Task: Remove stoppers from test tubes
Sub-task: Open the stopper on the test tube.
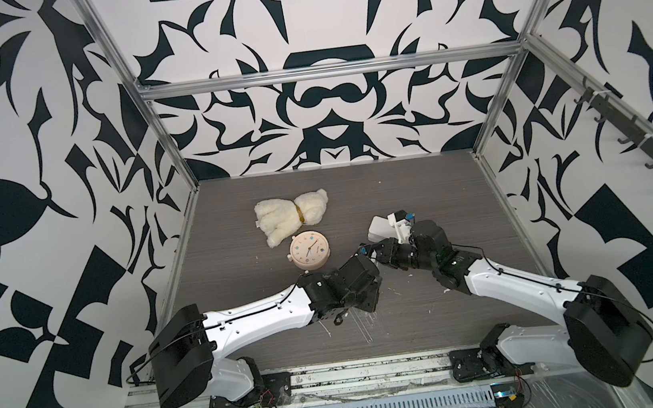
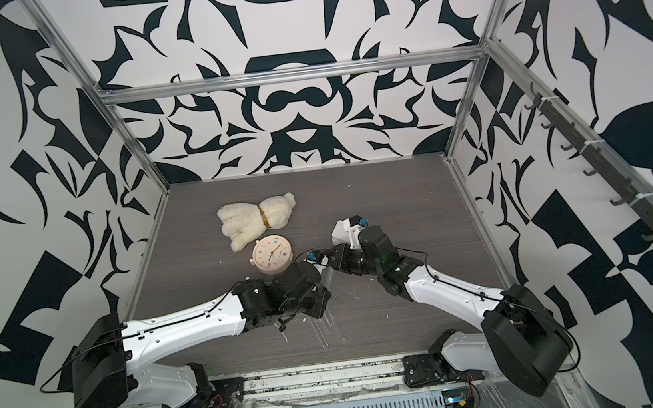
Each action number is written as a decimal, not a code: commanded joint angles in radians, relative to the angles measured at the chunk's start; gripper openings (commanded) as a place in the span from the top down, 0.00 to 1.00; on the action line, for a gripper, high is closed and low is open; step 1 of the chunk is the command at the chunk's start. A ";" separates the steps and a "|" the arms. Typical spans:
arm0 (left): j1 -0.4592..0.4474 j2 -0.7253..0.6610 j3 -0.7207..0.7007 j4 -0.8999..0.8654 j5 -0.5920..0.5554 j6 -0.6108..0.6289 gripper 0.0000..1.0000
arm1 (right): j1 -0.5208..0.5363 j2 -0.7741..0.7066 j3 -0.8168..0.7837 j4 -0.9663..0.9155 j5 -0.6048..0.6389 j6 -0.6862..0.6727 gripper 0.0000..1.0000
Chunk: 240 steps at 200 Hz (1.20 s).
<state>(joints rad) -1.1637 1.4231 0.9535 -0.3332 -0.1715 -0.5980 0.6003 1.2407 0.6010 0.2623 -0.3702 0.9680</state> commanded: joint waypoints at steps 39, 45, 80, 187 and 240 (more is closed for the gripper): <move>-0.003 0.019 -0.009 -0.004 0.003 0.016 0.87 | 0.010 -0.026 0.046 -0.065 0.064 -0.079 0.86; -0.004 0.019 -0.009 -0.006 0.003 0.016 0.87 | 0.012 -0.026 0.049 -0.072 0.070 -0.085 0.86; -0.003 0.021 -0.011 -0.008 0.007 0.016 0.87 | 0.013 -0.030 0.063 -0.112 0.104 -0.121 0.87; -0.004 0.023 -0.014 -0.010 0.003 0.014 0.88 | 0.013 -0.021 0.082 -0.089 0.077 -0.099 0.79; -0.004 0.018 -0.016 -0.012 0.001 0.012 0.88 | 0.013 -0.021 0.074 -0.070 0.068 -0.083 0.79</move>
<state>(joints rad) -1.1652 1.4349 0.9535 -0.3264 -0.1669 -0.5938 0.6167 1.2331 0.6483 0.1471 -0.2962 0.8734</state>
